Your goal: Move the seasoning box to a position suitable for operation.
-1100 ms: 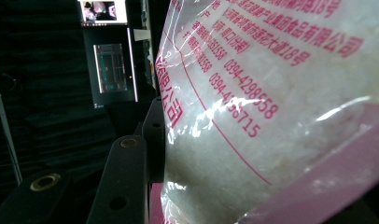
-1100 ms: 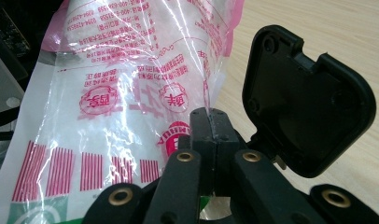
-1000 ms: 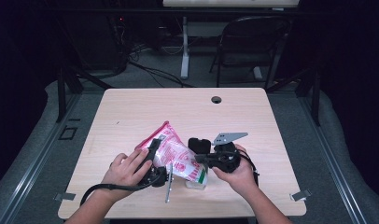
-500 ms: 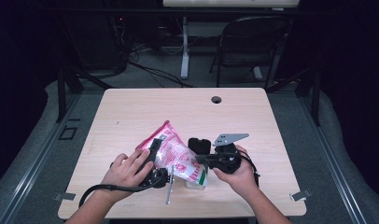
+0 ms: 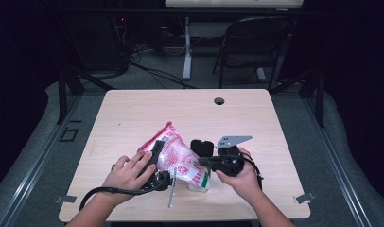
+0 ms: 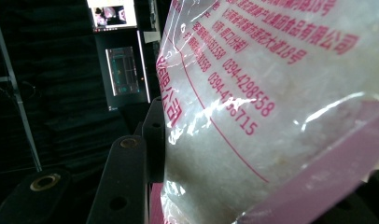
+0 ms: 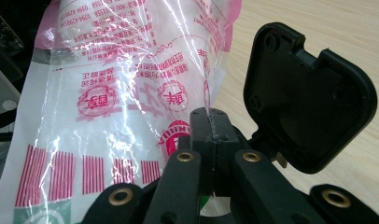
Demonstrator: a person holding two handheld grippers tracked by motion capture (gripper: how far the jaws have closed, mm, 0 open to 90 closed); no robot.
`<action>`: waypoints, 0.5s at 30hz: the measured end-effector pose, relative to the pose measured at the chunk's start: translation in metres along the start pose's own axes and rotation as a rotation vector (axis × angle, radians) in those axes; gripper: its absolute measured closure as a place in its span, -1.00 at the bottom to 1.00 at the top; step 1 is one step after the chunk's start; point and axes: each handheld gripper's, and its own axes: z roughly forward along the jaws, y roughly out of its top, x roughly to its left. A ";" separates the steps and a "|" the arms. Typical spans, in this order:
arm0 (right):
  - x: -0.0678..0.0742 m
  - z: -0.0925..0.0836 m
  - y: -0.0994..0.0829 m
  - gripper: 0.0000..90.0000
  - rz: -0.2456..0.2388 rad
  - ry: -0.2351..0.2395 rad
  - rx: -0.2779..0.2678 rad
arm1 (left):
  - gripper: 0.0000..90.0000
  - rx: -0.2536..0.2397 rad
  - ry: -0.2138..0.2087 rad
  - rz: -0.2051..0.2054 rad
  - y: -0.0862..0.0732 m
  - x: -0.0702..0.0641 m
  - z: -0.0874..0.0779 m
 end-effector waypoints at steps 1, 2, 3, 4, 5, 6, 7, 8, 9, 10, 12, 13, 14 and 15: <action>0.000 0.000 0.000 1.00 0.000 0.000 0.000 | 0.35 0.000 0.001 -0.001 0.000 0.000 0.000; 0.000 0.000 0.000 1.00 -0.001 -0.001 0.001 | 0.35 0.000 0.003 -0.001 0.000 0.000 0.000; 0.000 0.000 0.000 1.00 0.001 0.001 -0.001 | 0.35 0.001 0.002 0.005 0.000 0.000 0.000; 0.000 0.001 0.000 1.00 0.003 0.001 -0.001 | 0.35 0.001 0.002 0.006 0.000 0.000 0.000; 0.000 0.001 0.000 1.00 0.003 0.000 -0.001 | 0.35 0.001 0.004 0.008 0.000 0.000 0.000; 0.000 0.001 0.000 1.00 0.001 -0.001 -0.003 | 0.35 0.001 0.004 0.007 0.000 0.000 0.000; 0.000 0.001 0.000 1.00 -0.001 -0.001 -0.001 | 0.35 0.000 0.006 0.007 0.000 0.000 0.000; 0.000 0.001 0.000 1.00 0.000 -0.001 -0.003 | 0.35 0.003 -0.005 -0.003 0.000 -0.001 0.000; 0.000 0.001 0.000 1.00 0.002 -0.001 -0.001 | 0.35 0.003 -0.003 0.002 0.000 0.000 0.000; 0.000 0.000 0.000 1.00 0.003 -0.001 -0.002 | 0.35 0.002 -0.001 0.004 0.000 0.000 0.000; 0.000 0.000 0.000 1.00 0.003 -0.001 -0.004 | 0.35 0.002 -0.001 0.005 0.000 0.000 0.000; 0.000 0.000 0.000 1.00 0.003 -0.001 -0.004 | 0.35 0.002 -0.001 0.005 0.000 0.000 0.000; 0.000 0.000 0.000 1.00 0.004 -0.001 -0.004 | 0.35 0.002 0.001 0.008 0.000 0.000 0.000; 0.000 0.000 0.000 1.00 0.005 0.000 -0.004 | 0.35 -0.002 0.015 0.020 0.001 0.001 -0.001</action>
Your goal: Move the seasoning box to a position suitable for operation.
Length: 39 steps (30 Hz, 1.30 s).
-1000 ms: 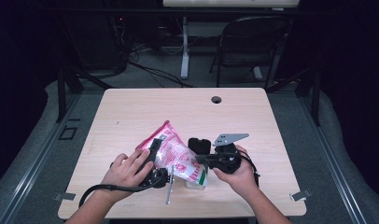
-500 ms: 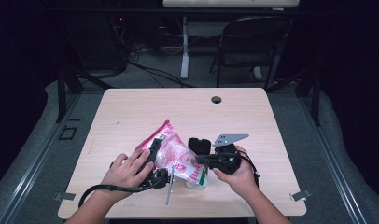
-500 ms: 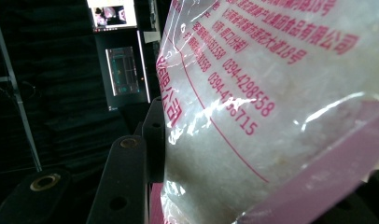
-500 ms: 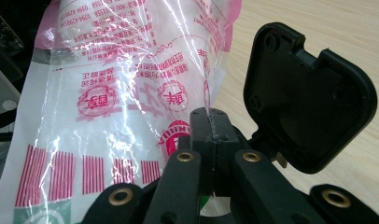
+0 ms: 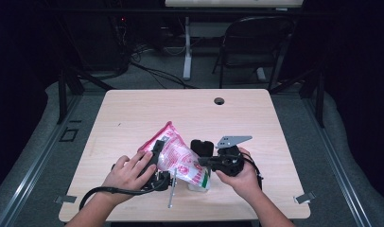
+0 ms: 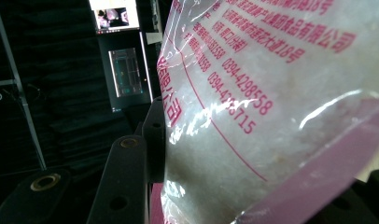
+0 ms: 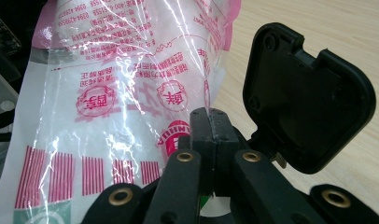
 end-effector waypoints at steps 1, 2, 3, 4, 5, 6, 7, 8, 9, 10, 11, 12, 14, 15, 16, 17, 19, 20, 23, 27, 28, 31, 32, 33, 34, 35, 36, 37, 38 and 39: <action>0.000 0.000 0.000 1.00 -0.003 0.000 0.003 | 0.35 0.000 0.000 0.001 0.000 0.000 0.000; 0.000 0.000 0.000 1.00 -0.002 0.000 0.002 | 0.35 0.000 0.001 0.002 0.000 0.000 0.000; 0.000 0.000 0.000 1.00 -0.002 0.000 0.001 | 0.36 0.001 0.000 0.003 0.000 0.000 0.000; 0.000 -0.001 0.000 1.00 -0.003 -0.001 0.002 | 0.36 0.001 0.001 0.003 0.000 0.001 0.000; 0.000 -0.001 0.000 1.00 -0.004 -0.001 0.002 | 0.36 0.000 0.003 0.005 0.000 0.001 0.000; 0.000 -0.001 0.000 1.00 -0.006 -0.002 0.002 | 0.36 -0.001 0.002 0.001 0.000 0.001 0.000; -0.001 -0.001 0.000 1.00 -0.006 -0.002 0.003 | 0.36 -0.001 0.000 0.002 0.001 0.001 0.000; -0.001 -0.001 0.000 1.00 -0.004 -0.002 0.002 | 0.36 -0.001 0.001 0.002 0.001 0.000 0.000; -0.001 -0.001 0.000 1.00 -0.006 -0.003 0.004 | 0.36 0.000 0.001 0.003 0.001 0.000 0.000; -0.001 -0.001 0.000 1.00 -0.005 -0.004 0.005 | 0.36 -0.001 0.002 0.004 0.001 0.000 0.000; -0.001 0.000 0.000 1.00 -0.004 -0.004 0.004 | 0.36 -0.001 0.003 0.004 0.000 0.000 0.000; 0.000 0.000 0.000 1.00 -0.001 -0.004 0.002 | 0.36 -0.001 0.004 0.004 0.000 0.000 0.000; 0.000 0.000 0.000 1.00 -0.001 -0.003 0.001 | 0.36 -0.001 0.005 0.005 0.000 0.000 0.000; -0.001 0.000 0.000 1.00 -0.003 -0.002 0.003 | 0.36 -0.001 0.006 0.006 0.000 0.000 0.000; -0.001 0.001 0.000 1.00 -0.003 -0.001 -0.001 | 0.36 -0.002 0.006 0.007 0.000 0.000 0.000; -0.001 0.001 0.000 1.00 -0.003 -0.001 -0.001 | 0.36 -0.002 0.005 0.008 0.000 0.000 0.000; -0.001 0.001 0.000 1.00 -0.004 0.000 0.002 | 0.36 -0.001 0.005 0.011 0.000 0.000 0.000; -0.001 0.001 0.000 1.00 -0.006 0.000 0.002 | 0.36 -0.001 0.005 0.011 0.000 0.000 0.000; -0.001 0.001 0.000 1.00 -0.005 -0.002 0.001 | 0.36 -0.001 0.006 0.023 0.000 0.001 -0.001; 0.000 0.001 0.000 1.00 0.004 -0.006 -0.007 | 0.36 -0.002 0.005 0.028 0.001 0.001 0.000; 0.000 0.000 0.000 1.00 -0.001 -0.005 -0.001 | 0.36 0.001 0.002 0.026 0.001 0.001 -0.001; -0.001 0.000 0.000 1.00 -0.002 -0.007 0.000 | 0.36 -0.001 0.011 0.034 0.002 0.002 -0.001; -0.001 0.000 0.000 1.00 -0.003 -0.006 0.000 | 0.36 0.000 0.013 0.036 0.002 0.002 -0.001; -0.001 0.000 0.000 1.00 -0.003 -0.007 0.000 | 0.36 -0.001 0.013 0.038 0.002 0.002 -0.001; -0.001 0.000 0.000 1.00 -0.003 -0.006 0.002 | 0.36 0.000 0.012 0.040 0.002 0.002 -0.001; 0.000 0.000 0.000 1.00 -0.002 -0.007 0.000 | 0.36 -0.001 0.011 0.037 0.002 0.002 -0.001; 0.000 0.000 0.000 1.00 -0.002 -0.007 0.000 | 0.37 -0.001 0.011 0.039 0.001 0.002 -0.001; -0.001 0.000 -0.001 1.00 -0.002 -0.008 0.000 | 0.36 0.000 0.011 0.040 0.002 0.002 -0.001; -0.001 0.001 -0.001 1.00 -0.002 -0.007 0.000 | 0.37 0.002 0.010 0.053 0.002 0.002 -0.002; -0.001 0.001 -0.001 1.00 -0.004 -0.007 -0.001 | 0.37 0.001 0.012 0.054 0.002 0.002 -0.002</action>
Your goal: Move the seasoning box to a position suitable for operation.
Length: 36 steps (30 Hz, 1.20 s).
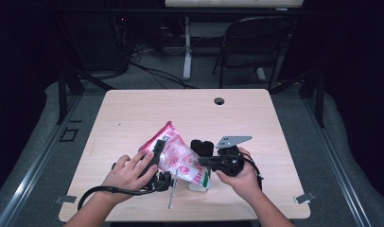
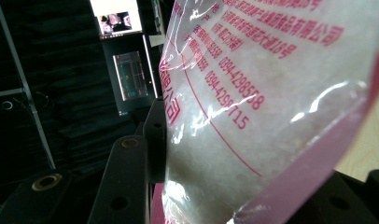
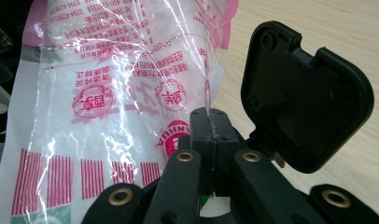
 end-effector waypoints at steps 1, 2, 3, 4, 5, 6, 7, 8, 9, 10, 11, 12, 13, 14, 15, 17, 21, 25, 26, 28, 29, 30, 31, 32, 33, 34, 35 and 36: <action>0.000 0.000 0.000 1.00 0.000 0.000 0.000 | 0.37 0.000 0.000 0.001 0.000 0.000 0.000; 0.000 0.000 0.000 1.00 0.000 0.000 0.000 | 0.37 0.000 0.001 0.003 0.000 0.000 0.000; 0.000 0.000 0.000 1.00 -0.001 0.001 0.001 | 0.37 0.000 0.001 0.004 0.000 0.000 0.000; 0.000 0.000 0.000 1.00 -0.001 0.001 0.001 | 0.37 0.000 0.001 0.004 0.000 0.000 0.000; 0.000 0.000 0.000 1.00 -0.001 0.002 0.000 | 0.37 0.000 0.003 0.004 0.000 0.000 0.000; 0.000 0.000 0.000 1.00 0.000 0.001 0.000 | 0.37 0.000 0.006 0.002 0.000 0.000 0.000; 0.000 0.000 0.000 1.00 0.000 0.000 0.000 | 0.37 0.000 0.009 0.005 0.000 0.000 -0.001; 0.000 0.001 -0.001 1.00 0.001 0.001 0.000 | 0.37 0.000 0.009 0.007 0.000 0.000 -0.001; -0.001 0.001 -0.001 1.00 0.000 0.001 0.001 | 0.37 0.003 -0.002 -0.002 0.000 -0.001 0.000; -0.001 0.001 -0.001 1.00 0.000 0.001 0.001 | 0.37 0.003 -0.002 -0.001 0.000 -0.001 0.000; -0.001 0.001 -0.001 1.00 0.000 0.000 0.002 | 0.37 0.003 -0.004 -0.001 0.000 -0.001 0.000; -0.001 0.001 -0.001 1.00 0.000 0.001 0.003 | 0.37 0.002 -0.001 0.007 0.000 -0.001 0.000; -0.001 0.001 -0.001 1.00 0.000 0.001 0.002 | 0.37 -0.002 0.005 0.014 0.001 0.000 0.000; -0.001 0.001 -0.001 1.00 0.000 0.001 0.003 | 0.37 -0.002 0.004 0.014 0.001 0.000 0.000; -0.001 0.001 -0.001 1.00 0.000 0.000 0.004 | 0.37 -0.006 0.006 0.024 0.001 0.000 0.000; -0.001 0.001 -0.001 1.00 0.000 -0.001 0.005 | 0.37 0.000 0.001 0.014 0.001 -0.001 0.000; -0.001 0.001 -0.002 1.00 0.005 -0.001 0.006 | 0.37 -0.005 0.011 0.020 0.002 0.000 0.000; -0.002 0.001 -0.002 1.00 0.006 -0.001 0.005 | 0.37 -0.005 0.012 0.021 0.002 -0.001 0.000; -0.002 0.001 -0.002 1.00 0.006 0.000 0.002 | 0.37 -0.005 0.012 0.023 0.002 -0.001 0.000; -0.002 0.002 -0.003 1.00 0.006 0.000 0.003 | 0.37 -0.007 0.011 0.027 0.002 -0.001 0.000; -0.002 0.002 -0.003 1.00 0.006 0.000 0.004 | 0.38 -0.007 0.011 0.028 0.002 -0.001 0.000; -0.002 0.002 -0.003 1.00 0.006 0.000 0.004 | 0.38 -0.007 0.010 0.027 0.002 -0.001 0.000; -0.002 0.002 -0.003 1.00 0.006 0.000 0.004 | 0.38 -0.007 0.010 0.027 0.002 -0.001 0.000; -0.002 0.002 -0.003 1.00 0.006 0.000 0.004 | 0.38 -0.007 0.010 0.028 0.002 -0.001 0.000; -0.002 0.002 -0.003 1.00 0.007 0.000 0.005 | 0.38 -0.007 0.011 0.029 0.002 -0.001 0.000; -0.002 0.002 -0.003 1.00 0.007 0.000 0.005 | 0.38 -0.007 0.010 0.029 0.002 -0.001 0.000; -0.002 0.002 -0.003 1.00 0.007 0.000 0.005 | 0.38 -0.006 0.005 0.025 0.002 -0.001 0.000; -0.002 0.002 -0.003 1.00 0.007 0.001 0.006 | 0.38 -0.006 0.003 0.026 0.002 -0.001 0.000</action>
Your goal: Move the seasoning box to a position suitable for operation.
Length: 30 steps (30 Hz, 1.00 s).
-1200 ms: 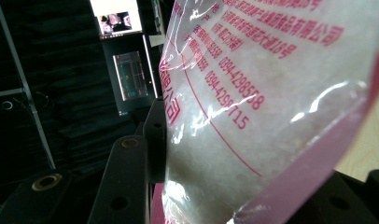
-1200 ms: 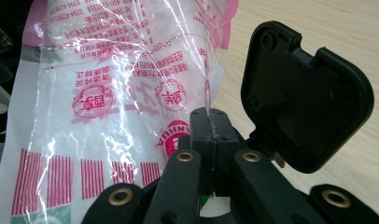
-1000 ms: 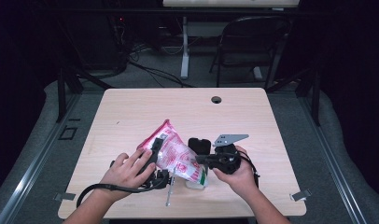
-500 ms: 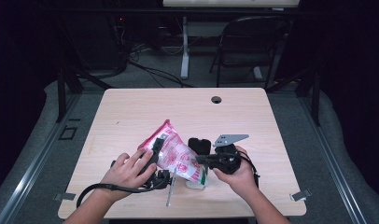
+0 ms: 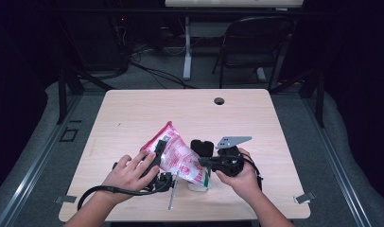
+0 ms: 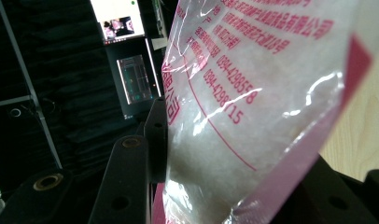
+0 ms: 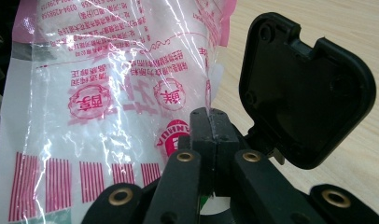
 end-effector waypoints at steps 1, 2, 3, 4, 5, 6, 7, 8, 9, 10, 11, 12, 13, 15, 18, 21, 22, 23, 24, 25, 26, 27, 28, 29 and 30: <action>0.000 0.000 0.000 1.00 0.000 0.000 0.000 | 0.38 -0.001 0.002 0.002 0.000 0.000 0.000; 0.000 0.000 0.000 1.00 0.000 0.000 0.000 | 0.38 -0.001 0.001 -0.001 0.000 0.000 0.000; 0.000 0.000 0.000 1.00 -0.001 0.000 0.000 | 0.38 -0.001 0.002 0.000 0.000 0.000 0.000; 0.000 0.000 0.000 1.00 0.000 0.000 0.000 | 0.38 -0.001 0.002 0.000 0.000 0.000 0.000; 0.000 0.000 0.000 1.00 0.002 0.000 -0.001 | 0.38 -0.001 0.002 0.000 0.000 0.000 0.000; 0.000 0.000 0.000 1.00 0.002 0.000 -0.001 | 0.38 0.000 0.005 0.007 0.000 0.001 0.000; 0.000 0.000 0.000 1.00 0.002 0.000 -0.001 | 0.38 0.000 0.006 0.007 0.000 0.001 0.000; 0.000 0.000 0.000 1.00 0.001 0.000 -0.002 | 0.38 -0.003 0.012 0.012 0.001 0.001 0.000; 0.000 0.000 0.000 1.00 0.001 0.000 -0.002 | 0.39 -0.002 0.014 0.015 0.001 0.002 -0.001; 0.000 0.000 0.000 1.00 0.001 -0.002 -0.002 | 0.39 -0.002 0.015 0.018 0.001 0.001 -0.001; 0.000 0.000 0.000 1.00 0.002 -0.002 -0.002 | 0.39 -0.002 0.015 0.018 0.001 0.002 -0.001; 0.000 0.000 0.000 1.00 0.001 -0.003 -0.002 | 0.39 0.000 0.005 0.008 0.001 0.001 -0.001; 0.000 0.000 0.000 1.00 0.002 -0.002 -0.003 | 0.39 0.000 0.006 0.009 0.001 0.001 -0.001; 0.000 0.000 0.000 1.00 0.000 -0.002 -0.001 | 0.39 0.000 0.006 0.010 0.001 0.002 -0.001; 0.000 -0.001 0.000 1.00 -0.001 -0.003 -0.002 | 0.39 -0.001 0.007 0.014 0.001 0.002 -0.001; 0.000 -0.001 0.000 1.00 -0.001 -0.003 -0.002 | 0.39 -0.001 0.007 0.017 0.001 0.002 -0.001; 0.000 -0.001 0.000 1.00 -0.001 -0.003 -0.002 | 0.39 0.000 0.008 0.019 0.001 0.002 -0.001; 0.000 -0.001 0.000 1.00 -0.001 -0.003 -0.002 | 0.39 0.001 0.011 0.023 0.002 0.003 -0.001; 0.000 -0.001 0.000 1.00 -0.001 -0.003 -0.001 | 0.39 -0.002 0.017 0.027 0.002 0.003 -0.001; 0.000 -0.001 0.000 1.00 -0.001 -0.003 -0.002 | 0.39 -0.002 0.019 0.031 0.002 0.003 -0.002; 0.000 -0.001 0.000 1.00 0.000 -0.004 -0.003 | 0.40 -0.002 0.018 0.030 0.002 0.003 -0.002; 0.000 -0.001 0.000 1.00 0.001 -0.004 -0.003 | 0.40 -0.001 0.018 0.030 0.002 0.003 -0.002; 0.000 -0.001 0.000 1.00 0.000 -0.004 -0.004 | 0.40 -0.002 0.018 0.031 0.002 0.003 -0.002; 0.000 -0.001 0.000 1.00 -0.003 -0.003 -0.002 | 0.40 -0.005 0.025 0.031 0.002 0.002 -0.002; 0.000 -0.001 0.000 1.00 -0.001 -0.003 -0.001 | 0.40 -0.007 0.030 0.034 0.002 0.002 -0.002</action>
